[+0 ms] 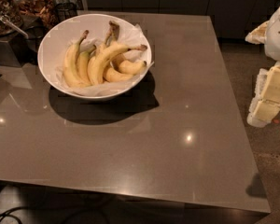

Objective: Pick banana from white bowl

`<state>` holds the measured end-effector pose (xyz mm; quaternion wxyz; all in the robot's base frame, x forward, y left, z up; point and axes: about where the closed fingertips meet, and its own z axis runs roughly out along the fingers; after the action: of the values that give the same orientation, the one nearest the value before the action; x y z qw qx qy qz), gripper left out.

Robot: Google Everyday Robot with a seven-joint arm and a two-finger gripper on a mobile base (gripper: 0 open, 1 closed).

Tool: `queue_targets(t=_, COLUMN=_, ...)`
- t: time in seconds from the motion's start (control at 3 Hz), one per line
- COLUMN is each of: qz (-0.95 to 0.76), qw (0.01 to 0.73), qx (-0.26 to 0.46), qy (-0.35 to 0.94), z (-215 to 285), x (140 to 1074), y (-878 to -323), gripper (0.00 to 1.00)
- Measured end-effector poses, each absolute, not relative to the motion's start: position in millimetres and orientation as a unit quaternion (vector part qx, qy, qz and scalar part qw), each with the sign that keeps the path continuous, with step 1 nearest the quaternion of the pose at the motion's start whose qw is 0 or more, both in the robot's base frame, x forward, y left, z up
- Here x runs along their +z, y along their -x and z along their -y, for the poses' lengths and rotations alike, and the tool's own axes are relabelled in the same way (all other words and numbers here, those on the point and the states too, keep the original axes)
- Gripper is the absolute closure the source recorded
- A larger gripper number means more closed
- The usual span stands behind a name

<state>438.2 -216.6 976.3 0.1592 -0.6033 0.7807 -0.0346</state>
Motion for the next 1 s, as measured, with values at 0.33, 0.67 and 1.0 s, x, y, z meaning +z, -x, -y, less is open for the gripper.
queue_targets(t=0.33, qz=-0.781, qw=0.159, qx=-0.035, qy=0.603, z=217, x=976, y=-438, gripper=0.0)
queue_targets(t=0.67, qz=-0.771, qw=0.146, qx=-0.058, qy=0.617, z=203, x=981, y=-442, gripper=0.0)
queue_targets(t=1.0, qz=-0.751, qw=0.115, qx=-0.078, qy=0.646, z=176, x=983, y=-449, gripper=0.0)
